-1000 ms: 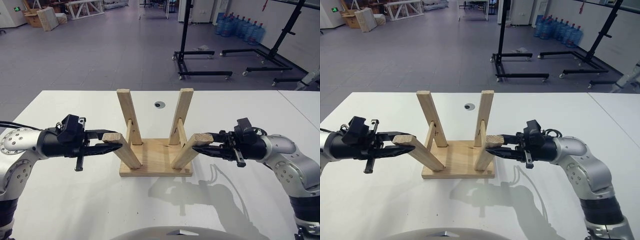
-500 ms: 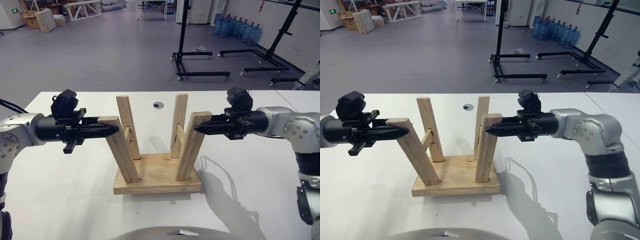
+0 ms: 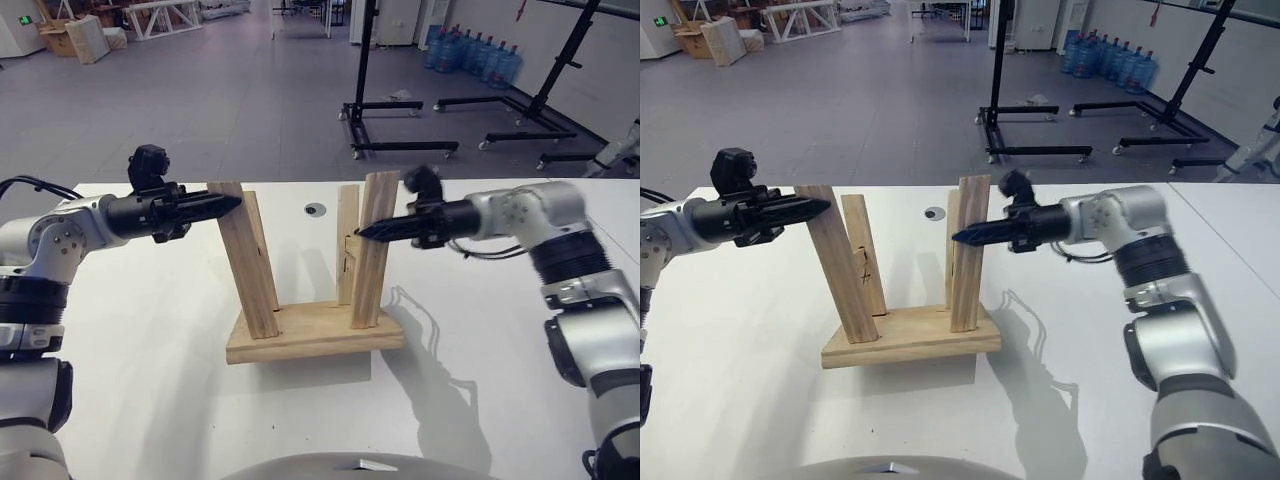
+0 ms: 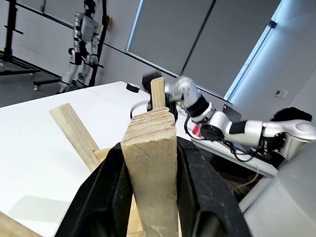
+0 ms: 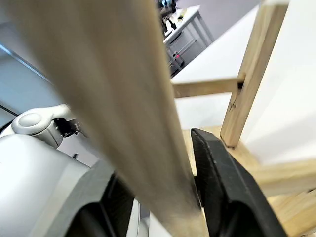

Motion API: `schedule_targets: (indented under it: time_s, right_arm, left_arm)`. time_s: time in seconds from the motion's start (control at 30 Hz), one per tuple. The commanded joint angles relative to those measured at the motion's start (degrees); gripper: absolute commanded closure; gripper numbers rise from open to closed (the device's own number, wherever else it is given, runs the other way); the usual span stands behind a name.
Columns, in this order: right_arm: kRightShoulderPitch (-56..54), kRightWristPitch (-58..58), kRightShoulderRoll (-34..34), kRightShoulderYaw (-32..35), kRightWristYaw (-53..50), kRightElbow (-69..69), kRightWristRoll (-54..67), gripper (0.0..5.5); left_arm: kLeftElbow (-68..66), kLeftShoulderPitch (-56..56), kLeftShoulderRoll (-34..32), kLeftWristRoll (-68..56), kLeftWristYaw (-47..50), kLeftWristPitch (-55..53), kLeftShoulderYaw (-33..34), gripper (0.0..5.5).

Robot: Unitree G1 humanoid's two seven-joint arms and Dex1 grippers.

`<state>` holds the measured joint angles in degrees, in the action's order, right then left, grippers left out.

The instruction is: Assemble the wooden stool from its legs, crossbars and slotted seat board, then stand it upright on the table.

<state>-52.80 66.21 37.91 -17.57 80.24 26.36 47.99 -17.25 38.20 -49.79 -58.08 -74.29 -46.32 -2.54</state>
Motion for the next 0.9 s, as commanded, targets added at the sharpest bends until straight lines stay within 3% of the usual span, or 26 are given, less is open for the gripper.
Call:
schedule_targets:
  time_s: [0.03, 0.2, 0.3, 0.53, 0.8, 0.9]
  right_arm:
    - [-4.76, -3.30, -5.24, -3.05, -1.04, 11.92, -9.05, 3.03]
    - [-8.07, -10.53, -7.97, 1.28, -1.08, 22.42, -14.92, 1.99]
    - [-8.46, -14.02, -7.62, 4.48, -1.02, 26.05, -17.35, 1.33]
    - [-2.87, -16.91, -4.32, 11.71, -0.68, 22.46, -18.55, 1.33]
    - [19.93, -13.73, -1.38, 27.04, -6.79, -7.41, -9.15, 1.33]
    - [33.46, -22.66, -2.98, 28.59, -10.04, -22.79, -11.13, 1.33]
  left_arm:
    - [-13.32, -1.07, 3.34, 19.54, 7.65, 2.83, -10.30, 3.79]
    - [-25.10, 4.44, 6.12, 27.08, 7.16, 8.48, -9.17, 2.87]
    - [-28.64, 6.72, 6.60, 29.42, 4.80, 10.18, -7.92, 2.82]
    - [-30.65, 10.19, 7.18, 31.20, 4.09, 11.66, -2.36, 2.82]
    - [-17.16, 5.52, 5.99, 23.65, 5.43, 5.41, 11.23, 2.82]
    - [-8.91, -3.00, 2.12, 27.35, 6.98, 13.82, 14.44, 2.82]
